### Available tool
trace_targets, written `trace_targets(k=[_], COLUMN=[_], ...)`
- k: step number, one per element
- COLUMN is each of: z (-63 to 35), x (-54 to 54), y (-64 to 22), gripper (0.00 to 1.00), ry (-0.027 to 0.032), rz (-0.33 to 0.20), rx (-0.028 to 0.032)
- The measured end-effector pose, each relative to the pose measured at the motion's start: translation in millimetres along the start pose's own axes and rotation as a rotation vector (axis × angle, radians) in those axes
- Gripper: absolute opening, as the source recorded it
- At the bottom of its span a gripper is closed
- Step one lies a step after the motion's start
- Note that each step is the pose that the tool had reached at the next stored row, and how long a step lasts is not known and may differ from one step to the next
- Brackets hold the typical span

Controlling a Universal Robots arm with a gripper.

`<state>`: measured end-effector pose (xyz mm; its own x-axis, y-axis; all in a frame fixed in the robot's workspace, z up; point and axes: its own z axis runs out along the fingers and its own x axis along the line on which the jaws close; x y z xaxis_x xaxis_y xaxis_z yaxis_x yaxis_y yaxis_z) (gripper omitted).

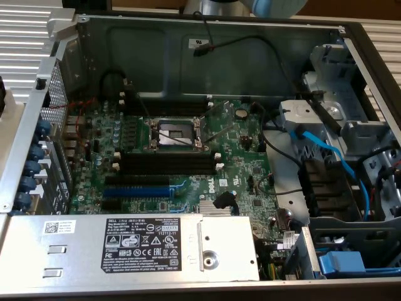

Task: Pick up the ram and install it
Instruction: 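Pick up the ram and move it above insertion slot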

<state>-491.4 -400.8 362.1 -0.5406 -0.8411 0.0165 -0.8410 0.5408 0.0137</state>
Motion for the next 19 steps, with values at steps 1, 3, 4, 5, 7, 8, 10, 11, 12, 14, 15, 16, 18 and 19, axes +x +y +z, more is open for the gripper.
trace_targets(k=[1,3,4,5,7,8,10,11,12,14,15,16,18,19], z=[0.0,0.0,0.0,0.0,0.0,-0.1,0.0,0.0,0.1,0.1,0.0,0.0,0.0,0.0], x=[0.1,0.4,0.5,0.6,1.1,1.5,2.1,2.1,2.1,2.2,2.2,2.4,2.8,2.8], y=[0.0,0.2,0.3,0.4,0.5,0.8,1.0,1.0,1.0,1.0,1.1,1.3,1.2,1.2], gripper=[0.11,0.11,0.11,0.11,0.11,0.11,0.11,0.11,0.11,0.11,0.11,0.11,0.11,0.11], ry=[0.0047,0.0139,0.0186,0.0234,0.0352,0.0413,0.0524,0.0574,0.0621,0.0718,0.0718,0.0686,0.0548,0.0463], rz=[-0.003,-0.007,-0.01,-0.013,-0.016,-0.016,-0.018,-0.023,-0.032,-0.05,-0.052,-0.052,-0.054,-0.057], rx=[0.003,0.0091,0.0121,0.0152,0.0234,0.0303,0.0437,0.0498,0.0556,0.0697,0.0847,0.1021,0.1358,0.1518])
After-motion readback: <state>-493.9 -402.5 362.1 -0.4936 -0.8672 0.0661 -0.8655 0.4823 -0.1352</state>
